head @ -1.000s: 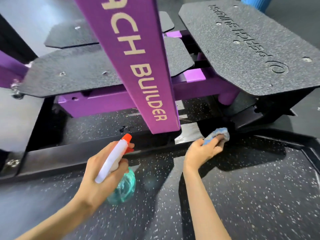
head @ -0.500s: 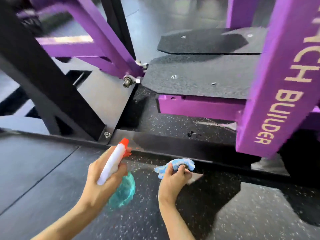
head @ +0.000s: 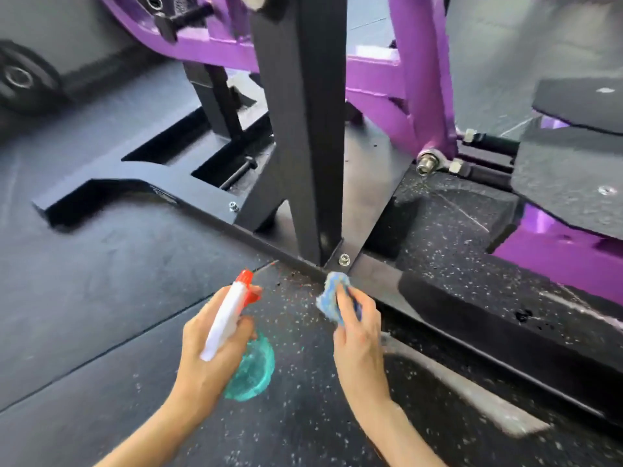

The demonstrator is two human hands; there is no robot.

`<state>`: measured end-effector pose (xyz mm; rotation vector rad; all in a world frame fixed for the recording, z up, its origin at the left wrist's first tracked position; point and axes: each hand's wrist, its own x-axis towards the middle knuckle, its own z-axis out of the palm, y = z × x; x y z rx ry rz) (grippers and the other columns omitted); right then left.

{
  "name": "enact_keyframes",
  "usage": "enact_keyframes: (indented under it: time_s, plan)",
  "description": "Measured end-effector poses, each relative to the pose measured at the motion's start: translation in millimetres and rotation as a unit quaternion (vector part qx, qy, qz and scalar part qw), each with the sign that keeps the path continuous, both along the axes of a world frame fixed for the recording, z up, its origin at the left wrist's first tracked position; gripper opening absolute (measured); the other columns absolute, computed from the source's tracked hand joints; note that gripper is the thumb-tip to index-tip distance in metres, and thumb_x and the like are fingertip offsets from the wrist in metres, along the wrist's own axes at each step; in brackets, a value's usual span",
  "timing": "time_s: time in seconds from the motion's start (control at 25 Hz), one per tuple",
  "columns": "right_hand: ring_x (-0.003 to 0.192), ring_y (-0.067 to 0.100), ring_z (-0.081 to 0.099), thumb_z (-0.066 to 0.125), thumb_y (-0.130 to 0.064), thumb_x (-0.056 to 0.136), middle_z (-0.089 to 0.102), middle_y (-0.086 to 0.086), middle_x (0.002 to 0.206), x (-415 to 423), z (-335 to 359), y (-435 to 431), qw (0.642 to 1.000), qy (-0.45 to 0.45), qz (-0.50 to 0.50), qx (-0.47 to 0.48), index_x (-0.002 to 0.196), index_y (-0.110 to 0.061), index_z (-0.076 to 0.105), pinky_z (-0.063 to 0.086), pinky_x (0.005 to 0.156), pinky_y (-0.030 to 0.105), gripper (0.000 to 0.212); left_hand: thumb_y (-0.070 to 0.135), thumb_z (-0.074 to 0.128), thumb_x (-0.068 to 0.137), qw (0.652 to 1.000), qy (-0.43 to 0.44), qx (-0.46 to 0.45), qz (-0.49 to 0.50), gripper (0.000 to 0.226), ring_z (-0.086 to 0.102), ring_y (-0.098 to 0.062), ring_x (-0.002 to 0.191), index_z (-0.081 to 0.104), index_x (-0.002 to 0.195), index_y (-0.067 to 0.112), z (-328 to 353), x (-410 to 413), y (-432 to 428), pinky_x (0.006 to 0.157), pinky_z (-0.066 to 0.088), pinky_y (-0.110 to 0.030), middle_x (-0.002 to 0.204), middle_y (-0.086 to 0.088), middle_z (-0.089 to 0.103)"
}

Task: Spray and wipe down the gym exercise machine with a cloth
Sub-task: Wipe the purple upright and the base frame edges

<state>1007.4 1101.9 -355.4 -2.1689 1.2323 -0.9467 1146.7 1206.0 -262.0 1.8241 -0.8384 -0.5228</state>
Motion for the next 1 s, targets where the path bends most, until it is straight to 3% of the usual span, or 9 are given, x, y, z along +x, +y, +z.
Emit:
enact_keyframes:
  time_s: [0.08,0.24,0.28,0.4,0.52,0.64,0.8,0.88,1.0]
  plan:
    - [0.123,0.024,0.044,0.038,0.005,0.085,0.053,0.009,0.136,1,-12,-23,0.945,0.172,0.108,-0.257,0.13,-0.007,0.056,0.037,0.095,0.03,0.05,0.011,0.05,0.069,0.999,-0.006,0.013,0.044,0.043,0.061,-0.008,0.073,0.069,0.099,0.036,-4,31,5,0.073,0.053,-0.036,0.092,0.008,0.071]
    - [0.143,0.032,0.01,0.024,0.003,0.09,0.026,0.011,0.154,-18,-41,-84,0.693,0.487,0.185,-0.498,0.142,-0.002,0.037,0.017,0.113,0.046,0.054,0.019,0.054,0.072,0.997,0.022,-0.025,0.076,0.035,0.064,-0.019,0.077,0.068,0.1,0.035,1,72,17,0.075,0.054,-0.039,0.099,0.006,0.072]
    - [0.141,0.035,0.007,0.036,-0.004,0.088,0.028,0.014,0.153,-9,-40,-89,0.628,0.55,0.206,-0.51,0.141,-0.003,0.039,0.014,0.113,0.05,0.054,0.018,0.053,0.074,0.995,0.025,-0.035,0.092,0.035,0.065,-0.022,0.079,0.068,0.101,0.035,-1,83,21,0.076,0.054,-0.041,0.099,0.007,0.071]
    - [0.118,0.035,0.026,0.054,-0.005,0.084,0.039,0.02,0.129,46,-19,-81,0.523,0.694,0.25,-0.427,0.116,-0.005,0.063,0.045,0.091,0.034,0.032,0.014,0.049,0.076,0.987,0.048,-0.043,0.147,0.038,0.062,-0.021,0.075,0.067,0.099,0.039,-13,104,25,0.076,0.053,-0.044,0.095,0.006,0.07]
    - [0.107,0.033,0.027,0.016,0.001,0.085,0.037,0.021,0.118,131,6,-76,0.524,0.682,0.225,-0.458,0.104,-0.004,0.063,0.047,0.064,0.038,0.051,0.015,0.049,0.075,0.981,0.078,-0.062,0.165,0.034,0.06,-0.026,0.074,0.068,0.096,0.034,-15,123,27,0.071,0.052,-0.038,0.091,-0.003,0.068]
    - [0.108,0.034,0.029,0.039,-0.014,0.089,0.031,0.023,0.119,230,17,-62,0.534,0.672,0.221,-0.463,0.108,-0.011,0.059,0.035,0.07,0.05,0.028,0.013,0.049,0.074,0.978,0.098,-0.058,0.173,0.035,0.058,-0.027,0.076,0.069,0.1,0.025,-18,138,28,0.067,0.048,-0.024,0.091,-0.005,0.067]
    - [0.111,0.039,0.044,0.029,-0.007,0.09,0.029,0.027,0.131,287,9,-55,0.591,0.699,0.164,-0.368,0.128,0.001,0.049,0.051,0.072,0.043,0.043,0.015,0.048,0.074,0.976,0.108,-0.055,0.183,0.036,0.057,-0.014,0.071,0.069,0.103,0.023,-21,140,21,0.065,0.044,-0.018,0.089,-0.003,0.067]
    - [0.122,0.045,0.033,0.03,-0.012,0.092,0.024,0.034,0.136,238,3,-56,0.543,0.701,0.167,-0.431,0.131,0.001,0.047,0.045,0.089,0.048,0.044,0.015,0.048,0.074,0.975,0.127,-0.059,0.175,0.036,0.06,-0.016,0.074,0.069,0.102,0.024,-20,141,22,0.067,0.048,-0.026,0.093,0.001,0.068]
    - [0.126,0.059,0.0,0.038,-0.016,0.09,0.017,0.04,0.139,124,6,-52,0.417,0.746,0.191,-0.483,0.127,0.003,0.05,0.013,0.105,0.059,0.043,0.013,0.049,0.074,0.974,0.146,-0.071,0.16,0.035,0.06,-0.029,0.077,0.069,0.101,0.025,-18,144,27,0.07,0.051,-0.037,0.095,0.001,0.068]
